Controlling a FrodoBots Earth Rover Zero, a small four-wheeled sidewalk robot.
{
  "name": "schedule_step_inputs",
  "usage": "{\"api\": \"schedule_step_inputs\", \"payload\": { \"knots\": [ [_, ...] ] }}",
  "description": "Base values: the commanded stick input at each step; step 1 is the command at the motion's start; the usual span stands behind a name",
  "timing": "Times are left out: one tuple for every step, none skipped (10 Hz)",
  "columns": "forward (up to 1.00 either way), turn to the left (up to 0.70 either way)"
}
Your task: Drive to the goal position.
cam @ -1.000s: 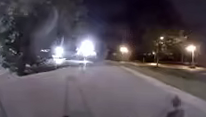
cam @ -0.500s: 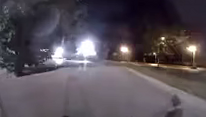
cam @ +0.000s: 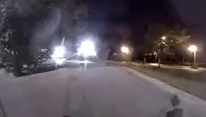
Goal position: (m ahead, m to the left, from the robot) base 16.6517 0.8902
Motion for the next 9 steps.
{"api": "schedule_step_inputs", "payload": {
  "knots": [
    [0.5, 0.0],
    [0.5, 0.0],
    [0.5, 0.0],
    [0.5, 0.0],
    [0.5, 0.0],
    [0.5, 0.0],
    [0.5, 0.0],
    [0.5, 0.0],
    [0.5, -0.14]
  ]
}}
